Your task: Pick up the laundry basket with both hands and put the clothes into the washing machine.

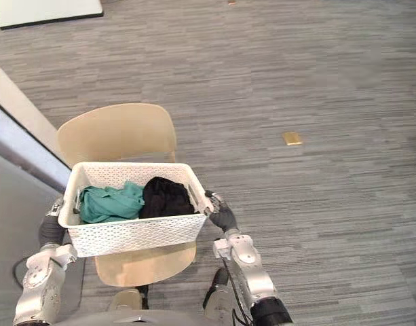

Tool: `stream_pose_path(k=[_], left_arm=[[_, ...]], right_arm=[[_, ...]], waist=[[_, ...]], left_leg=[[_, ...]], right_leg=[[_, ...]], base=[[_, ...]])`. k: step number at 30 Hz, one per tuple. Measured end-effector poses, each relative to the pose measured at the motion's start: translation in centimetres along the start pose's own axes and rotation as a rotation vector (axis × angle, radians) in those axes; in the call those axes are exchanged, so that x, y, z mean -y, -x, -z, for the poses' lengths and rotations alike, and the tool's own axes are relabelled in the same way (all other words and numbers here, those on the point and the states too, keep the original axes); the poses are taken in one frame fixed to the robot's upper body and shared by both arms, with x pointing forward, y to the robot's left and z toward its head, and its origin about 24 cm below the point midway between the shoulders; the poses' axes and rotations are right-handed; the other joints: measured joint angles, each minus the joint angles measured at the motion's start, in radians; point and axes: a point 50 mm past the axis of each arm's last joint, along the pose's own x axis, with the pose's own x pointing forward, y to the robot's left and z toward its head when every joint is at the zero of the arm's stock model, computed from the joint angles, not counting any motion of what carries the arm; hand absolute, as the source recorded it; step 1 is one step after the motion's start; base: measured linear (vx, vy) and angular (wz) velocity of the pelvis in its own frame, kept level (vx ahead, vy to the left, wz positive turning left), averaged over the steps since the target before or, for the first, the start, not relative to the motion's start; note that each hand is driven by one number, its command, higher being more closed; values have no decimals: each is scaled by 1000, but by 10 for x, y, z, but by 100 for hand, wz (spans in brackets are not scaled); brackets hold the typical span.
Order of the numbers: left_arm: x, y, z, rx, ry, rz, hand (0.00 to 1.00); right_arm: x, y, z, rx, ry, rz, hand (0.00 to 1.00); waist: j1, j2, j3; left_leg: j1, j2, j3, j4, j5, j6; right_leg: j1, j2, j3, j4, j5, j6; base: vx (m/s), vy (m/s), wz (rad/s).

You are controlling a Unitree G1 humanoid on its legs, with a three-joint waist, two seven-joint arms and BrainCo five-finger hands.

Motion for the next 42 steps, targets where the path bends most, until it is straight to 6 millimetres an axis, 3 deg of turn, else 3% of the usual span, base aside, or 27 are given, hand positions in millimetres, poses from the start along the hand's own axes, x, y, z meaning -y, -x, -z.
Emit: stream_pose_path(k=[4, 7, 13, 17, 19, 25, 29, 30, 35, 42], left_arm=[[-11, -3, 3, -23, -36, -40, 100], [-11, -12, 1, -15, -43, -50, 100], [30, -67, -42, 113, -80, 52, 100], [56, -88, -56, 141, -96, 85, 100], [58, -96, -60, 135, -110, 63, 100], [58, -107, -60, 100, -153, 17, 100], [55, -108, -44, 14, -175, -12, 100], [53, -108, -39, -13, -178, -19, 0], [58, -102, -15, -113, -167, -26, 0], [46, -101, -10, -150, -174, -61, 0]], right_arm=[[-9, -14, 1, -40, 65, -52, 100], [-9, -27, -16, 8, 92, -59, 100], [9, -65, -54, 60, 149, 25, 100], [25, -79, -79, 106, 143, 116, 100], [26, -87, -96, 142, 149, 137, 100], [25, -103, -133, 216, 166, 159, 100], [20, -109, -160, 290, 170, 166, 100], [19, -110, -166, 308, 171, 162, 0], [15, -112, -173, 328, 219, 154, 0], [-2, -111, -170, 339, 240, 95, 0]], waist=[[18, -4, 38], [19, -9, 80], [17, -10, 173], [9, -10, 226], [9, -11, 236], [9, -14, 268], [8, -27, 289], [7, -31, 293], [-9, -46, 302], [-11, -45, 303]], left_leg=[[-27, -16, -10, 19, -1, 5], [-53, -26, -12, 35, -3, 10], [-140, -28, -11, 44, 31, 13], [-163, -29, -4, 40, 47, 16], [-176, -28, 6, 28, 60, 16], [-191, -29, 27, 30, 65, 18], [-210, -27, 52, 30, 65, 19], [-214, -27, 55, 31, 65, 19], [-228, -23, 60, 60, 54, 17], [-237, 0, 84, 135, 2, 17]], right_leg=[[-6, -23, -10, -2, 11, 9], [-21, -33, -10, -7, 25, 9], [-76, -30, -11, -72, 99, -12], [-86, -21, -8, -118, 138, -17], [-101, -13, 0, -146, 163, -23], [-111, -5, 17, -192, 193, -22], [-133, -5, 18, -216, 194, -23], [-138, -6, 19, -220, 197, -22], [-140, -6, 21, -219, 223, -21], [-141, 12, 49, -218, 224, -21]], base=[[-50, 67, 17], [-86, 45, 5], [-128, 16, 0], [-79, 2, -5], [-25, -22, -12], [-35, -28, -11], [-38, -35, -15], [-14, -29, -12], [14, -34, -2], [24, -34, -16]])
